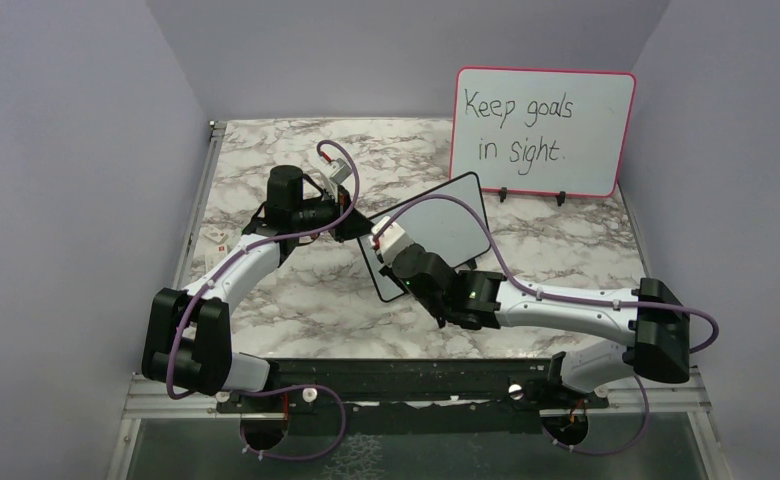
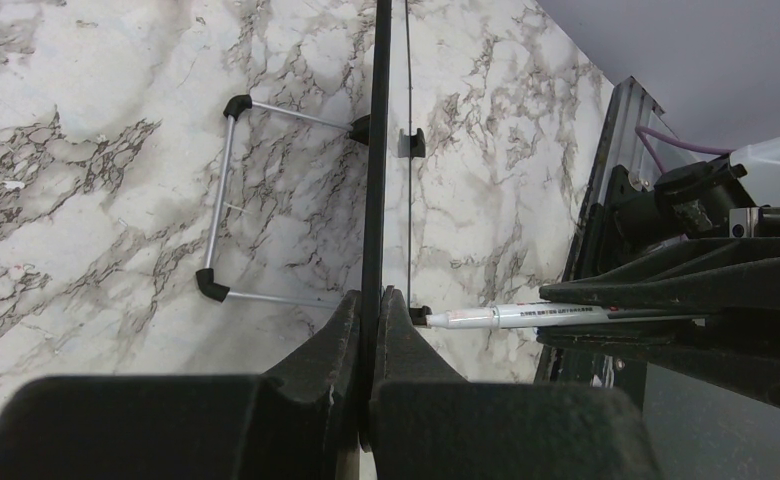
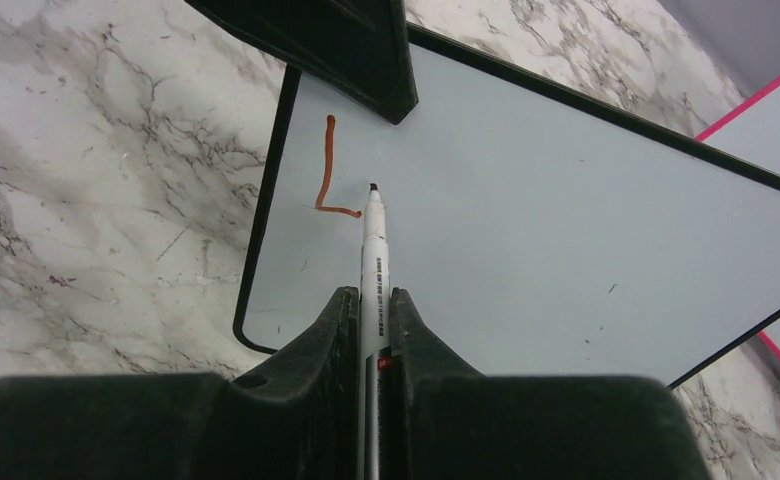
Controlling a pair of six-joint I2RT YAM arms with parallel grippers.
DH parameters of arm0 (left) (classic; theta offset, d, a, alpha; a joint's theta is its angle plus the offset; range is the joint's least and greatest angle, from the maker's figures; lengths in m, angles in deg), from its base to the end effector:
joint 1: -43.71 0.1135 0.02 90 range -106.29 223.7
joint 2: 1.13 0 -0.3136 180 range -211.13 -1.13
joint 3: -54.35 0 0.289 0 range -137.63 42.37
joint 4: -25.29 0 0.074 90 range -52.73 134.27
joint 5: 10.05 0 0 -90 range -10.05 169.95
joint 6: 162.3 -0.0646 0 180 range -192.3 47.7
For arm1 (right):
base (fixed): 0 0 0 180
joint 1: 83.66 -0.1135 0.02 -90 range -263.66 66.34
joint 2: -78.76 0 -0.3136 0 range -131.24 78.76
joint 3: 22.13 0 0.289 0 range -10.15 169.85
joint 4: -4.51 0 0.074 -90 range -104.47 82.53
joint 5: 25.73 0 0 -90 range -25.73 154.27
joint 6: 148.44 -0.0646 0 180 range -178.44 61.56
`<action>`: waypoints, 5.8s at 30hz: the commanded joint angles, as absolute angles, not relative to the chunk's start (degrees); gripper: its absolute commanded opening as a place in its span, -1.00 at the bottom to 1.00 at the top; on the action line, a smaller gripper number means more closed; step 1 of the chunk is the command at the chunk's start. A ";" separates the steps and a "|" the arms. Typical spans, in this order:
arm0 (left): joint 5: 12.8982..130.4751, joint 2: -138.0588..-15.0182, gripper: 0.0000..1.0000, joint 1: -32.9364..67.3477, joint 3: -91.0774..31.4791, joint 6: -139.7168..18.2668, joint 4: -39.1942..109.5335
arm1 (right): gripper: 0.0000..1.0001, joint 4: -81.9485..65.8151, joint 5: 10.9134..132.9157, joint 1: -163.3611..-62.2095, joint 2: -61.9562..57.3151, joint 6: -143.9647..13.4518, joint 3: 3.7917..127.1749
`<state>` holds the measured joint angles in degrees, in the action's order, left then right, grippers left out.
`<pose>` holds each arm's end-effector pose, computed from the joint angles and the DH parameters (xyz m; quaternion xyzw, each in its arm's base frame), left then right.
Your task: Write a sentence on the whiteboard
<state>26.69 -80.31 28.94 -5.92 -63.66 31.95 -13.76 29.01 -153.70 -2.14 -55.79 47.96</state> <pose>0.3118 -0.1358 0.2792 0.2790 0.7424 -0.4680 0.3897 0.1597 0.3304 0.3073 -0.3632 0.7527 0.0508 0.5468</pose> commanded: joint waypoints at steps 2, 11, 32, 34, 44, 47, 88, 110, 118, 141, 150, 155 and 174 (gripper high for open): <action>32.31 -81.77 -1.00 28.41 -5.53 -68.42 37.18 | -0.99 -11.12 27.45 -153.53 -2.97 -56.05 47.94; 32.40 -81.75 -1.00 28.41 -5.58 -68.48 37.19 | -0.99 -11.04 26.57 -153.18 -3.67 -56.24 47.77; 32.49 -81.90 -1.00 28.41 -5.53 -68.59 37.19 | -0.99 -10.78 26.54 -152.26 -4.73 -57.12 47.91; 32.49 -81.92 -1.00 28.41 -5.53 -68.61 37.19 | -0.99 -10.79 26.81 -152.13 -4.82 -57.09 48.00; 32.66 -81.91 -1.00 28.42 -5.64 -68.67 37.19 | -0.99 -11.88 30.14 -152.12 -4.01 -56.80 47.83; 32.77 -81.91 -1.00 28.41 -5.62 -68.63 37.19 | -0.99 -12.75 30.41 -152.11 -4.16 -56.92 47.92; 33.02 -82.39 -1.00 28.41 -5.71 -68.96 37.19 | -0.99 -16.35 25.33 -151.53 -2.50 -58.27 45.64; 32.79 -82.43 -1.00 28.41 -5.71 -69.03 37.19 | -0.99 -11.08 24.03 -150.81 -2.29 -58.11 45.86; 32.81 -82.43 -1.00 28.41 -5.73 -69.07 37.19 | -0.99 -10.11 25.21 -150.85 -2.28 -57.48 46.04; 33.01 -82.34 -1.00 28.41 -5.71 -69.14 38.39 | -0.99 -7.93 27.79 -150.81 -2.09 -56.46 46.40; 33.01 -82.43 -1.00 28.41 -5.80 -69.23 38.46 | -1.00 -8.00 30.84 -150.81 -1.76 -56.01 46.24; 33.10 -82.35 -1.00 28.46 -5.80 -69.25 38.59 | -0.99 -8.42 31.93 -150.81 -1.96 -55.81 46.55; 33.81 -82.28 -1.00 28.41 -6.01 -69.92 39.47 | -0.99 -9.97 28.40 -149.92 2.40 -54.48 44.12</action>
<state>26.91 -80.70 28.94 -6.71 -64.69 33.57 -10.52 30.41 -150.70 1.57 -55.24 44.85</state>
